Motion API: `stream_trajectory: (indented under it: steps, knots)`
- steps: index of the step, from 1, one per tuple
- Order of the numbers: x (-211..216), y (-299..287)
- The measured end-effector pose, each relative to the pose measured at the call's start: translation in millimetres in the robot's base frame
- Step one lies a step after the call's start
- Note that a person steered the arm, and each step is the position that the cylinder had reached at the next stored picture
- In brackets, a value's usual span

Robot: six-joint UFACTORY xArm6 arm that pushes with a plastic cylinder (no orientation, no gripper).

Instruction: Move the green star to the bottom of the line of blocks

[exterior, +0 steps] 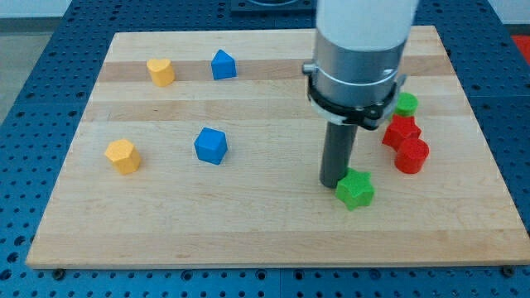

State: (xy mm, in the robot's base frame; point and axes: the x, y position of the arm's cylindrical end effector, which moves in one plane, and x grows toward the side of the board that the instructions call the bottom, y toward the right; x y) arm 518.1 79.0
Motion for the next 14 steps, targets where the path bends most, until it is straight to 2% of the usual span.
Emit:
stream_trajectory:
  steps: [2, 3, 4, 5, 8, 9, 11, 12, 14]
  knots:
    - [0, 16]
    - [0, -3]
    - [27, -27]
    - [56, -25]
    - [37, 38]
    - [37, 39]
    - [32, 2]
    - [13, 20]
    - [12, 56]
